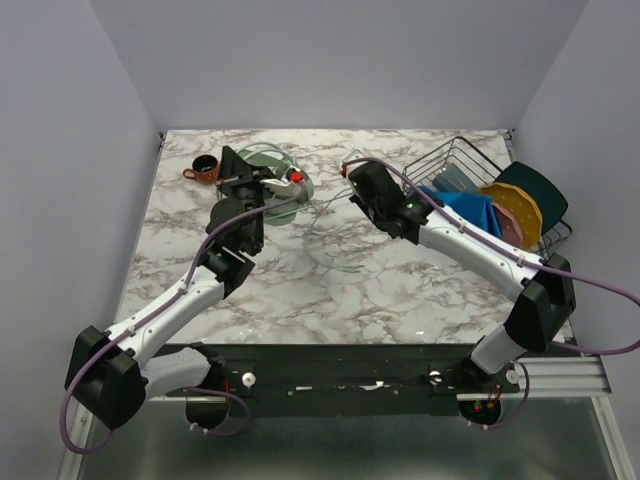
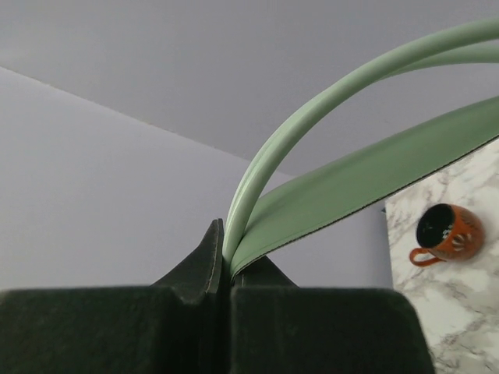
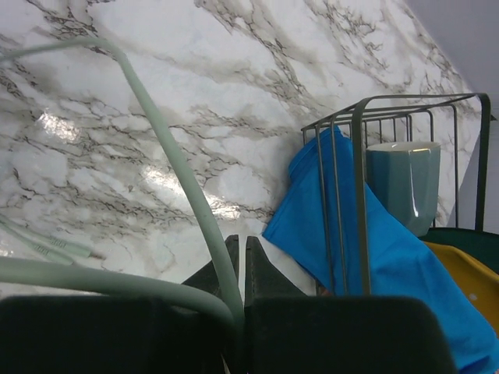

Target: Wrap the headphones

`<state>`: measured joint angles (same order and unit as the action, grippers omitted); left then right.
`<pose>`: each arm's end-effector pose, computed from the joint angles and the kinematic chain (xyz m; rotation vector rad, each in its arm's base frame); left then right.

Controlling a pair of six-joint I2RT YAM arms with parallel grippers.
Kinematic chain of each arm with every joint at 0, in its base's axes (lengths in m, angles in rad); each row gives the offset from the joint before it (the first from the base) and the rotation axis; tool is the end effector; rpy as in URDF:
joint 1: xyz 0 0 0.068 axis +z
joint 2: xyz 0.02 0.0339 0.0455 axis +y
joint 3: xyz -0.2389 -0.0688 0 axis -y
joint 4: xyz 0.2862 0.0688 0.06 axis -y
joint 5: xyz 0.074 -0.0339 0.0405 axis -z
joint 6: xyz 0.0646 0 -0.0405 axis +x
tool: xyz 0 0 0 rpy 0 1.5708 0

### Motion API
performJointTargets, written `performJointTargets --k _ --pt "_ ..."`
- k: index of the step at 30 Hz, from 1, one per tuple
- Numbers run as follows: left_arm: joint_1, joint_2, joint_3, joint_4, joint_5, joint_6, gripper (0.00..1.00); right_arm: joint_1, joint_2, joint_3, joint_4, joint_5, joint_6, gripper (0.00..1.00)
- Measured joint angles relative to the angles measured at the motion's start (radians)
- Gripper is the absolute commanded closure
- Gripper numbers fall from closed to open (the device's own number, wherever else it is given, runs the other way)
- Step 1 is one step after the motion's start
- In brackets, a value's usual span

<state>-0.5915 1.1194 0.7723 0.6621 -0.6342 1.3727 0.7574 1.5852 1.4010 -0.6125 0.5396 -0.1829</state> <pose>0.2913 -0.1495 0.3266 0.7388 1.1850 1.0536 0.3180 0.2550 0.2664 -0.7891 2.1098 -0.3351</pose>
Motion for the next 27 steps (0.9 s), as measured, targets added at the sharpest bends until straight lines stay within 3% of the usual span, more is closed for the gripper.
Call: performJointTargets --k 10,20,27 --pt "0.000 -0.028 0.118 -0.537 0.093 -0.366 1.00 -0.023 0.007 0.069 0.147 0.015 -0.108 0.99" --pt "0.000 -0.029 0.333 -1.002 0.340 -0.749 1.00 -0.059 0.090 0.168 0.227 -0.168 -0.127 0.99" --pt "0.006 -0.031 0.473 -1.237 0.460 -0.967 1.00 -0.074 0.091 0.119 0.276 -0.359 -0.103 0.53"
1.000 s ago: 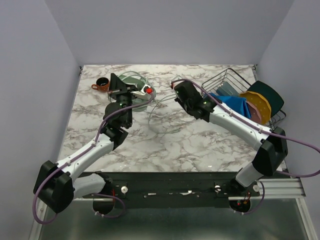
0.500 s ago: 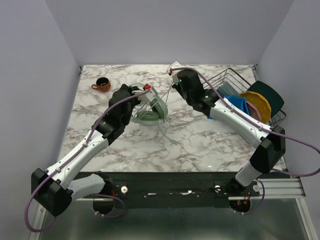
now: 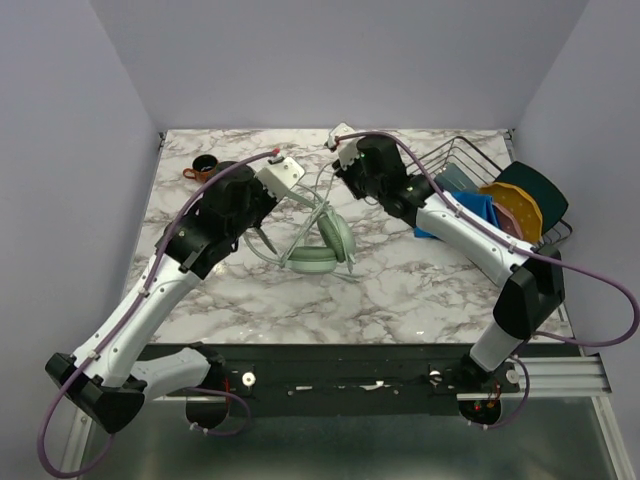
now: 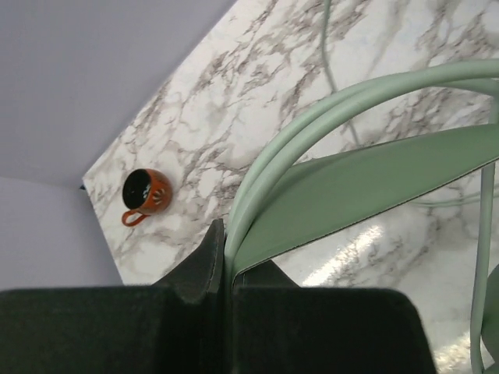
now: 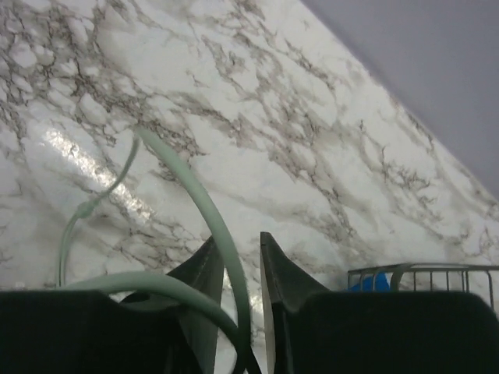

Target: Wrap the headphones

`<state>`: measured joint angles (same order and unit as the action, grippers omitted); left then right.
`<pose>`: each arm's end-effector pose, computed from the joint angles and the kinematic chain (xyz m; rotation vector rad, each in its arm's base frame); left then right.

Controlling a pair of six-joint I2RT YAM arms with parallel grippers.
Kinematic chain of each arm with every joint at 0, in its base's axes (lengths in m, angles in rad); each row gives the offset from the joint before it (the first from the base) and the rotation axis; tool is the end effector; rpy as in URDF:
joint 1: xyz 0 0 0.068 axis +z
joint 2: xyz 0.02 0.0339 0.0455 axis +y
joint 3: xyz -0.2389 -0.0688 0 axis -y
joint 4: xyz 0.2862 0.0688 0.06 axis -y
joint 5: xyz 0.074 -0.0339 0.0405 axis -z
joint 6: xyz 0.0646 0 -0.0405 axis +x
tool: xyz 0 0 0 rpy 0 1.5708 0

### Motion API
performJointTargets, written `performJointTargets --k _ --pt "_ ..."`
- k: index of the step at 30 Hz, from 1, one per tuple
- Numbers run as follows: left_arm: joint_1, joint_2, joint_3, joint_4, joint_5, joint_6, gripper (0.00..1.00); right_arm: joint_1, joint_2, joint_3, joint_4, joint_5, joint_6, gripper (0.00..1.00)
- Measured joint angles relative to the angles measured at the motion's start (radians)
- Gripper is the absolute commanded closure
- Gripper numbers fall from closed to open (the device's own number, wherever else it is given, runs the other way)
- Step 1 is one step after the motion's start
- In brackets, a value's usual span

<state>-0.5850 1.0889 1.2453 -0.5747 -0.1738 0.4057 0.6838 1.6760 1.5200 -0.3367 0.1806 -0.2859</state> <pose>0.2633 -0.1610 0.3731 0.8424 1.7950 0.0566 0.3626 0.2805 0.3008 -0.8582 1.8676 0.0605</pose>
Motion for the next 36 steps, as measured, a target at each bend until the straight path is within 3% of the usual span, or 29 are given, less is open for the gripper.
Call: performJointTargets --k 9,23,28,34,36 --pt "0.000 -0.025 0.122 -0.193 0.122 -0.182 1.00 -0.040 -0.019 -0.128 0.087 -0.196 0.001 0.35" --pt "0.000 -0.003 0.420 -0.205 0.085 -0.322 1.00 -0.040 -0.029 -0.404 0.275 -0.367 0.138 0.27" --pt "0.000 0.023 0.449 -0.179 0.049 -0.373 1.00 -0.040 -0.153 -0.611 0.387 -0.389 0.185 0.18" --pt "0.000 0.060 0.466 -0.173 0.031 -0.398 1.00 -0.040 -0.277 -0.752 0.497 -0.377 0.208 0.18" --pt "0.000 0.063 0.466 -0.172 0.026 -0.399 1.00 -0.040 -0.306 -0.768 0.509 -0.349 0.208 0.07"
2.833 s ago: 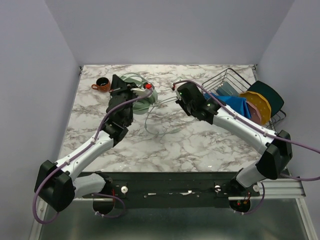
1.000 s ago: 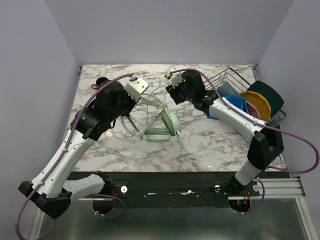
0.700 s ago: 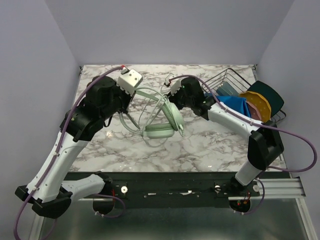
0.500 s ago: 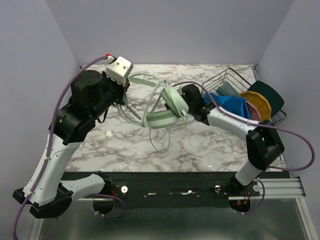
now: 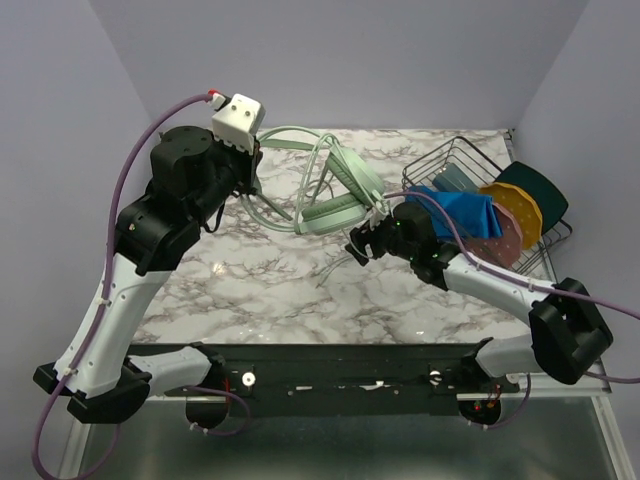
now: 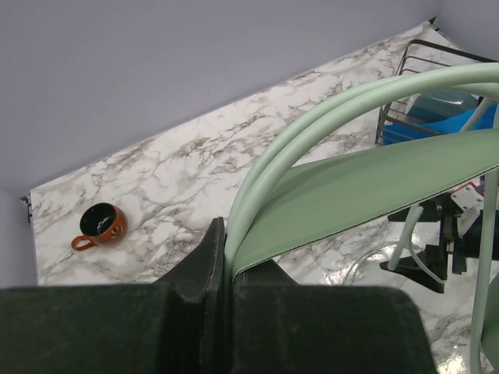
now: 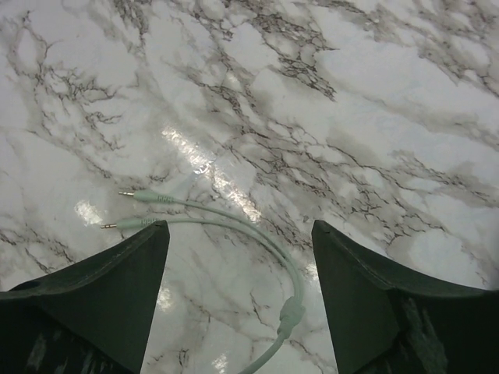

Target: Wrap the headphones

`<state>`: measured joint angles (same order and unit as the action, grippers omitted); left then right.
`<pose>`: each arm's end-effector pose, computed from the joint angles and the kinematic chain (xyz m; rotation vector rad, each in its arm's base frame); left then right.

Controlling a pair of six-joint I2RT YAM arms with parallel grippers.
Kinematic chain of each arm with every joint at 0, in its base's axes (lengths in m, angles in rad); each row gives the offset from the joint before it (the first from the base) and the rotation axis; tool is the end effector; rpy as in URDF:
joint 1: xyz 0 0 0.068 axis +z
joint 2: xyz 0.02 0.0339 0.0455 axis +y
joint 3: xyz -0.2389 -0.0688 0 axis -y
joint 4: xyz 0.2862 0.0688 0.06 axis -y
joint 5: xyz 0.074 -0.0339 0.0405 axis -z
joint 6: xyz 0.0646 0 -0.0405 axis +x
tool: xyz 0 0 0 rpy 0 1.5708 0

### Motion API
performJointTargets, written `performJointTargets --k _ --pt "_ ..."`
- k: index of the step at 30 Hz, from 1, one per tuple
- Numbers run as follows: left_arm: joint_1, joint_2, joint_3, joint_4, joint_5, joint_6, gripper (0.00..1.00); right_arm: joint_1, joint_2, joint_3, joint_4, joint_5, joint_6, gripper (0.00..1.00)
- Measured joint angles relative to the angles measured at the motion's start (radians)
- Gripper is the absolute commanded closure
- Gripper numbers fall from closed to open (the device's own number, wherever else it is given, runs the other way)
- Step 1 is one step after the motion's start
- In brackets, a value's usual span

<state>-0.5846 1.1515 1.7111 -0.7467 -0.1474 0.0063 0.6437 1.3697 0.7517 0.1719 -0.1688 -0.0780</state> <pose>0.2295 -0.1405 0.5088 0.4098 1.7167 -0.2915 0.2851 0.2274 0.1713 -0.8250 1.8770 0.5264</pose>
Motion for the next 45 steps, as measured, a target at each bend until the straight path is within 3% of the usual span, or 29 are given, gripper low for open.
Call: performJointTargets --k 5,14,18,22,27,29,31,35,45 --pt "0.000 0.007 0.019 0.004 -0.011 0.000 1.00 -0.003 -0.054 -0.022 0.017 0.122 -0.013 0.05" --pt "0.000 0.005 0.034 0.008 -0.018 -0.008 1.00 -0.035 0.015 0.070 -0.069 0.354 -0.031 0.07" --pt "0.000 0.004 0.034 0.009 -0.025 -0.008 1.00 -0.064 -0.074 0.048 -0.077 0.346 -0.023 0.14" --pt "0.000 0.003 0.034 0.009 -0.027 -0.008 1.00 -0.052 -0.234 -0.034 -0.020 0.305 -0.035 0.15" --pt "0.000 0.003 0.034 0.010 -0.032 -0.008 1.00 0.045 -0.333 -0.163 0.113 0.244 -0.078 0.11" --pt "0.000 0.003 0.034 0.011 -0.035 -0.008 1.00 0.113 -0.349 -0.259 0.219 0.195 -0.082 0.05" --pt "0.000 0.003 0.034 0.011 -0.037 -0.008 1.00 0.180 -0.329 -0.311 0.280 0.170 -0.085 0.00" --pt "0.000 0.003 0.038 0.011 -0.041 -0.008 1.00 0.262 -0.225 -0.305 0.368 0.131 -0.072 0.00" --pt "0.000 0.003 0.057 0.013 -0.044 -0.007 1.00 0.300 -0.020 -0.185 0.531 0.214 -0.068 0.00"
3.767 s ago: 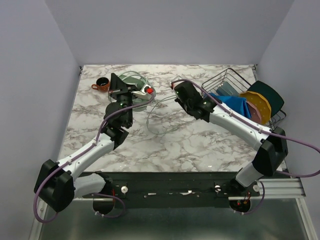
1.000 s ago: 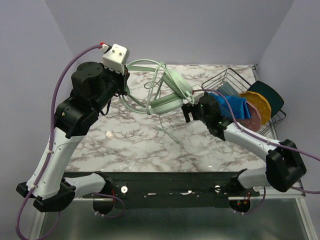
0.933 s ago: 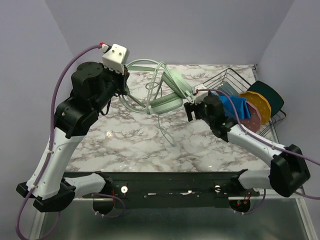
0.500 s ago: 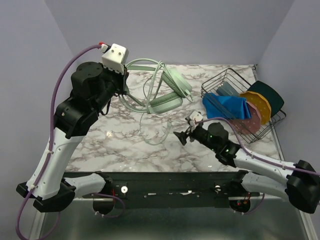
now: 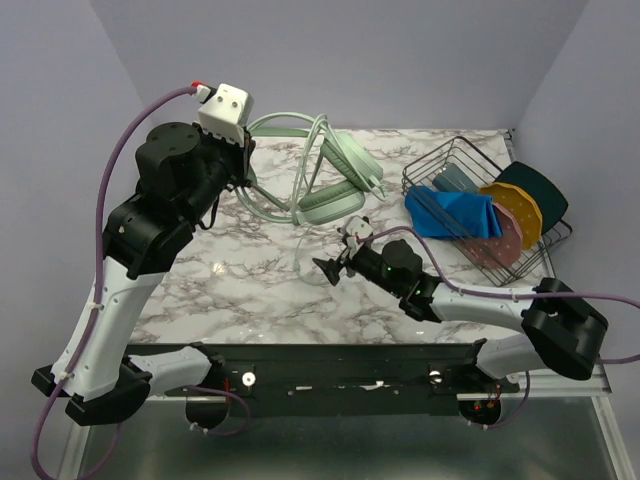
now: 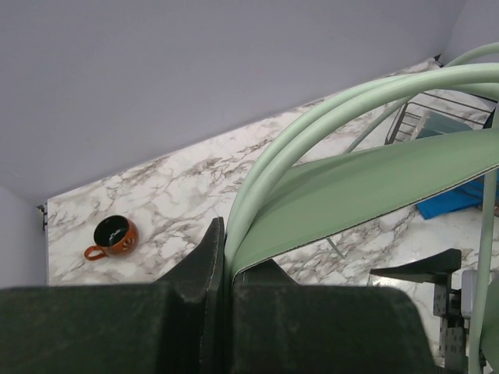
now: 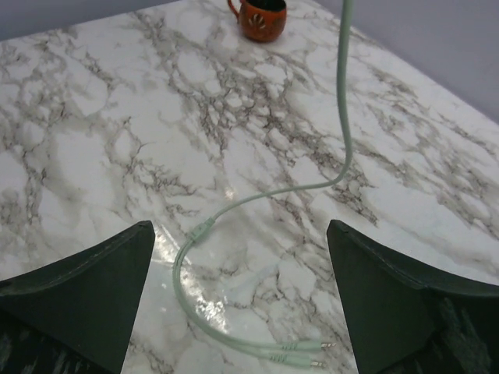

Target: Wrap the headphones

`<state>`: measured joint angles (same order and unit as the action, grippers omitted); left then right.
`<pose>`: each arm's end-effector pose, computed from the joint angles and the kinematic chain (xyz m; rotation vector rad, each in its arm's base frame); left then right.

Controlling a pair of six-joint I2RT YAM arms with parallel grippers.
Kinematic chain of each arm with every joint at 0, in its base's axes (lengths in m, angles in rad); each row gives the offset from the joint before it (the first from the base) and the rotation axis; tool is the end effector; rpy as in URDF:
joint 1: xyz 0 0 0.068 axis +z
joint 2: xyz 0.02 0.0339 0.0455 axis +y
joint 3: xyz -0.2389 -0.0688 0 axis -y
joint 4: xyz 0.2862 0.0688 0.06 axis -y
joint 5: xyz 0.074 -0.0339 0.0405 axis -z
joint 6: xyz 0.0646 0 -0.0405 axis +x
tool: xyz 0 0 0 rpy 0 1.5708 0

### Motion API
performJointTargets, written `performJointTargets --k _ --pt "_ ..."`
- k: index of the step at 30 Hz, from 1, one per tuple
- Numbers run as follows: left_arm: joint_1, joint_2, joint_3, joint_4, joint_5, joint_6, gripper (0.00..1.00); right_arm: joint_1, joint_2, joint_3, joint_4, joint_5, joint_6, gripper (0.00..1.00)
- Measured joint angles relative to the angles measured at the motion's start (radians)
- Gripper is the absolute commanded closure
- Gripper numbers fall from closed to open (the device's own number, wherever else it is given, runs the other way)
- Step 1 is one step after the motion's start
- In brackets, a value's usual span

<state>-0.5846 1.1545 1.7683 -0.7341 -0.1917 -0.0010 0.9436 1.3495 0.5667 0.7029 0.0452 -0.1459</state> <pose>0.2230 -0.1328 0.5294 0.3483 1.6603 -0.2769 0.2083 0.2824 0.1762 -0.8413 1.4562 0.5678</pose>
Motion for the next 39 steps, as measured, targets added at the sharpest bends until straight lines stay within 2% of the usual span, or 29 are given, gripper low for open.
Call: performJointTargets --k 5,10,15,18,19,20,24,26,27,28,31,34,36,39 --pt "0.000 0.000 0.012 0.002 0.000 0.000 1.00 0.000 0.124 0.131 0.077 0.084 -0.021 0.01" --pt "0.000 0.002 0.022 -0.001 0.000 0.000 1.00 -0.008 0.250 0.253 0.113 0.151 -0.020 0.06" --pt "0.000 0.003 0.049 -0.003 0.000 0.000 1.00 -0.030 0.314 0.277 0.119 0.198 0.001 0.09" --pt "0.000 0.003 0.071 -0.001 0.000 0.000 1.00 -0.041 0.341 0.280 0.119 0.201 0.008 0.19" --pt "0.000 0.003 0.073 -0.001 0.000 0.000 1.00 -0.044 0.348 0.280 0.119 0.201 0.013 0.30" --pt "0.000 0.003 0.078 0.000 0.000 0.000 1.00 -0.045 0.356 0.280 0.119 0.201 0.015 0.35" --pt "0.000 0.005 0.089 0.000 0.000 0.000 1.00 -0.045 0.387 0.288 0.119 0.201 0.027 0.38" --pt "0.000 0.007 0.090 0.000 0.000 0.000 1.00 -0.045 0.402 0.300 0.119 0.199 0.031 0.45" --pt "0.000 0.009 0.090 0.000 0.000 0.000 1.00 -0.045 0.411 0.308 0.119 0.196 0.036 0.50" --pt "0.000 0.011 0.090 0.000 0.000 0.000 1.00 -0.046 0.418 0.315 0.119 0.195 0.042 0.61" --pt "0.000 0.015 0.090 0.000 0.000 0.000 1.00 -0.047 0.430 0.333 0.119 0.192 0.058 0.83" --pt "0.000 0.018 0.091 0.000 -0.001 0.000 1.00 -0.049 0.435 0.343 0.118 0.176 0.067 0.95" --pt "0.000 0.023 0.095 0.001 -0.018 0.000 1.00 -0.050 0.435 0.354 0.098 0.147 0.074 0.99" --pt "0.006 0.039 0.108 0.022 -0.059 0.001 1.00 -0.045 0.435 0.383 0.033 0.102 0.066 0.99"
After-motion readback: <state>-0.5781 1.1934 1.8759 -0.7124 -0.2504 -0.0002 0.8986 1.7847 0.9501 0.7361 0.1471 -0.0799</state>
